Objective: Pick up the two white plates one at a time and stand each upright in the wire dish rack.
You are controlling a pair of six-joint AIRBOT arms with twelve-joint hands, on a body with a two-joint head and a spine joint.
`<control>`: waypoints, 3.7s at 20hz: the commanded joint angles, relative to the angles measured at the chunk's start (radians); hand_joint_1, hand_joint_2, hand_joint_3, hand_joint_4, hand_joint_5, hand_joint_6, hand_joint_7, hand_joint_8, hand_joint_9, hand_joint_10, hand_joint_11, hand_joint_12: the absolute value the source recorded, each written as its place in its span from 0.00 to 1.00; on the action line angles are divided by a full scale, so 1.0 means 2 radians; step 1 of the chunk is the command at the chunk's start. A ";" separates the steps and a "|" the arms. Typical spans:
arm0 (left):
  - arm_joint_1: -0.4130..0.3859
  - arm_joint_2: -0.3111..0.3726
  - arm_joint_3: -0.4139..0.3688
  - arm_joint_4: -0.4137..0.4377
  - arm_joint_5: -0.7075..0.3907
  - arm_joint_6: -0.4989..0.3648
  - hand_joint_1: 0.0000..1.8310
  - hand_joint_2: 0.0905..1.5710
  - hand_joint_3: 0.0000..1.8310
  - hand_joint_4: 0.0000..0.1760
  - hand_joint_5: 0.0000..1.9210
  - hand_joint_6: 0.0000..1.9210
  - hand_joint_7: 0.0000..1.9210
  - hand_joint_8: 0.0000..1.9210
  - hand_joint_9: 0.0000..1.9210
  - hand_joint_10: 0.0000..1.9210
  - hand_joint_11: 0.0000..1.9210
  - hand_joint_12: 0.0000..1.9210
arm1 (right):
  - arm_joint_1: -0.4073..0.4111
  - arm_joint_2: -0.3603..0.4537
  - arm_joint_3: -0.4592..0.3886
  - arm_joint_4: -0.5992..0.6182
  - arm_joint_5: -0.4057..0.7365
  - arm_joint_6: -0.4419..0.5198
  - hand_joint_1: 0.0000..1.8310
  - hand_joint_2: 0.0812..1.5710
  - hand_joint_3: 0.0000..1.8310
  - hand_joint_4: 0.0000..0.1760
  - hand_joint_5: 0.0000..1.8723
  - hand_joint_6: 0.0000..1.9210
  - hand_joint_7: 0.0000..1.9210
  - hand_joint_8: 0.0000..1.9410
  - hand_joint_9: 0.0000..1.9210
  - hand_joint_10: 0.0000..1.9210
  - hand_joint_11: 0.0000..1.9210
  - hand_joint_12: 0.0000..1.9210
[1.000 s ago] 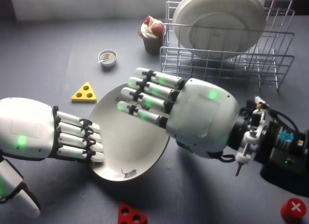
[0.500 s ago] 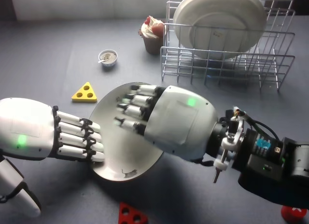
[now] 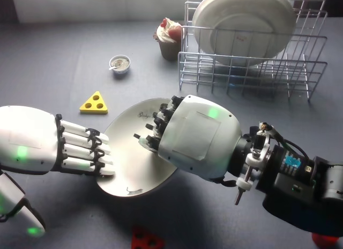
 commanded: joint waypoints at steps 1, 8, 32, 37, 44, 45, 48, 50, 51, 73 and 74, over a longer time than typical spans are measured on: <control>0.001 -0.002 -0.001 -0.008 -0.010 0.001 0.00 0.61 0.00 0.00 0.03 0.00 0.02 0.00 0.02 0.00 0.02 0.00 | 0.005 0.002 -0.005 0.006 0.052 0.001 0.76 0.63 0.00 0.00 0.53 0.47 0.72 0.04 0.62 0.41 0.73 0.08; -0.038 0.008 0.022 -0.122 -0.011 0.001 0.00 0.60 0.00 0.00 0.04 0.00 0.04 0.00 0.03 0.00 0.04 0.01 | 0.000 0.038 -0.048 -0.030 0.050 0.009 0.77 0.63 0.00 0.00 0.53 0.47 0.72 0.04 0.63 0.40 0.72 0.07; -0.064 0.022 0.026 -0.161 -0.006 0.001 0.00 0.60 0.00 0.00 0.04 0.00 0.04 0.00 0.03 0.00 0.05 0.01 | 0.262 0.251 -0.179 0.286 -0.202 0.066 0.76 0.64 0.00 0.00 0.51 0.51 0.64 0.20 0.61 0.42 0.74 0.00; -0.064 0.022 0.023 -0.161 -0.003 0.001 0.00 0.60 0.00 0.00 0.03 0.00 0.04 0.00 0.04 0.01 0.06 0.01 | 0.312 0.256 -0.164 0.346 -0.237 0.068 0.76 0.64 0.00 0.00 0.52 0.50 0.65 0.18 0.61 0.41 0.74 0.00; -0.064 0.020 0.025 -0.153 -0.013 0.001 0.00 0.61 0.00 0.00 0.03 0.00 0.04 0.00 0.03 0.00 0.05 0.01 | 0.339 0.254 -0.121 0.440 -0.277 0.068 0.76 0.64 0.00 0.00 0.52 0.51 0.64 0.21 0.62 0.40 0.74 0.00; -0.064 0.020 0.025 -0.153 -0.010 0.001 0.00 0.61 0.00 0.00 0.03 0.00 0.04 0.00 0.03 0.00 0.05 0.00 | 0.341 0.253 -0.114 0.450 -0.286 0.068 0.76 0.65 0.00 0.00 0.51 0.52 0.63 0.24 0.61 0.40 0.74 0.00; -0.065 0.021 0.027 -0.160 0.010 0.001 0.00 0.61 0.00 0.00 0.04 0.00 0.04 0.00 0.04 0.00 0.06 0.01 | 0.344 0.248 -0.090 0.482 -0.312 0.066 0.76 0.65 0.00 0.00 0.51 0.52 0.62 0.25 0.62 0.40 0.74 0.00; -0.066 0.025 0.026 -0.176 0.008 0.001 0.00 0.61 0.00 0.00 0.04 0.01 0.05 0.00 0.04 0.00 0.06 0.01 | 0.344 0.246 -0.075 0.492 -0.321 0.066 0.76 0.64 0.00 0.00 0.52 0.50 0.62 0.24 0.63 0.39 0.75 0.00; -0.068 0.028 0.025 -0.175 0.001 0.001 0.00 0.61 0.00 0.00 0.03 0.00 0.04 0.00 0.03 0.00 0.04 0.00 | 0.344 0.245 -0.070 0.493 -0.323 0.066 0.76 0.64 0.00 0.00 0.53 0.49 0.64 0.21 0.63 0.38 0.75 0.00; -0.077 0.040 0.018 -0.199 -0.077 0.001 0.00 0.61 0.00 0.00 0.04 0.00 0.04 0.00 0.04 0.00 0.05 0.00 | 0.306 0.212 0.019 0.503 -0.327 0.080 0.76 0.64 0.00 0.00 0.55 0.47 0.63 0.21 0.63 0.38 0.72 0.04; -0.077 0.039 0.017 -0.200 -0.075 0.001 0.00 0.61 0.00 0.00 0.05 0.00 0.05 0.00 0.05 0.00 0.05 0.00 | 0.306 0.211 0.022 0.507 -0.327 0.080 0.76 0.64 0.00 0.00 0.53 0.49 0.62 0.23 0.62 0.40 0.71 0.03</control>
